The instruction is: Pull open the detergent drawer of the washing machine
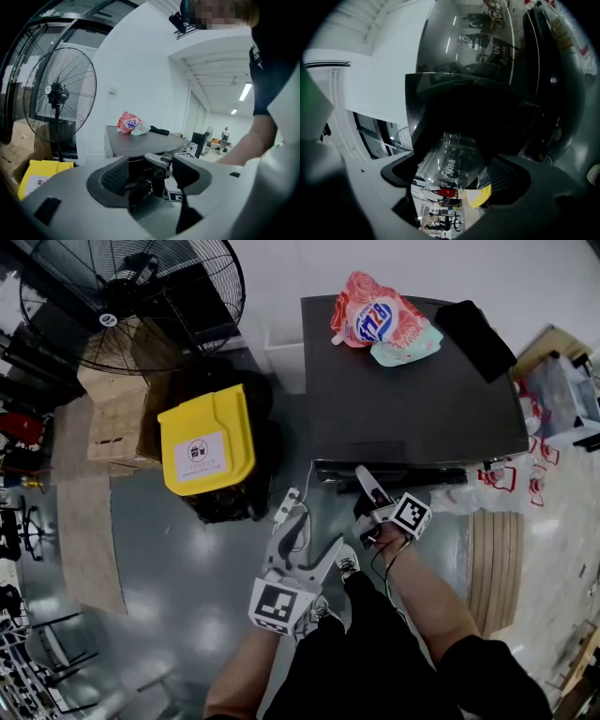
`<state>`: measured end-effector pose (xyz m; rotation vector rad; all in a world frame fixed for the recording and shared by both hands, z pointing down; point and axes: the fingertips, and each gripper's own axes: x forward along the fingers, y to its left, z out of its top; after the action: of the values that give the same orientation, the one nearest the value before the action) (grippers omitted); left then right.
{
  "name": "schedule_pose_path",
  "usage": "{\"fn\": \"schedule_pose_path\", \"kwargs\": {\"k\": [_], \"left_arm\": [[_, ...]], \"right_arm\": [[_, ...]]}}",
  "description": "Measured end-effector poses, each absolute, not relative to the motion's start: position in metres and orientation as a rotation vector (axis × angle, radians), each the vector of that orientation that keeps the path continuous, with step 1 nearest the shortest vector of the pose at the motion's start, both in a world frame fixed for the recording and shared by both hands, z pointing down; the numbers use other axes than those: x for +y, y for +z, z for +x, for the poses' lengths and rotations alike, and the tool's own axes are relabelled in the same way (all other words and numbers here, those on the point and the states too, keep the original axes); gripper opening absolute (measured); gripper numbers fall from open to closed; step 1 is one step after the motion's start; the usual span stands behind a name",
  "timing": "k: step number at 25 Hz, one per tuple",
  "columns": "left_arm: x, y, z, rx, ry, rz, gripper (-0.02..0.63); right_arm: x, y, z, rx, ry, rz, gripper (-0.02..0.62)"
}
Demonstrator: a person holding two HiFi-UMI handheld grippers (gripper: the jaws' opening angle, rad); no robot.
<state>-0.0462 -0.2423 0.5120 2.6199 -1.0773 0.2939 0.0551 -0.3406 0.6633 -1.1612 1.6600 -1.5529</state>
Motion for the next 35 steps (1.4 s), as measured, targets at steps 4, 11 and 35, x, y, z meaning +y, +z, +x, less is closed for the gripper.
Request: {"fn": "schedule_pose_path", "kwargs": {"k": [4, 11, 35], "left_arm": [[-0.239, 0.511, -0.05, -1.078, 0.299, 2.624, 0.265], [-0.23, 0.506, -0.055, -1.089, 0.277, 2.642, 0.265], [-0.151, 0.496, -0.065, -0.969, 0.329, 2.689, 0.265]], "right_arm": [[-0.341, 0.661, 0.055, 1.655, -1.547, -1.159, 0.468], [-0.328, 0.66, 0.053, 1.644, -1.55, -1.161, 0.466], [-0.234, 0.662, 0.046, 1.608, -1.509, -1.184, 0.468]]}}
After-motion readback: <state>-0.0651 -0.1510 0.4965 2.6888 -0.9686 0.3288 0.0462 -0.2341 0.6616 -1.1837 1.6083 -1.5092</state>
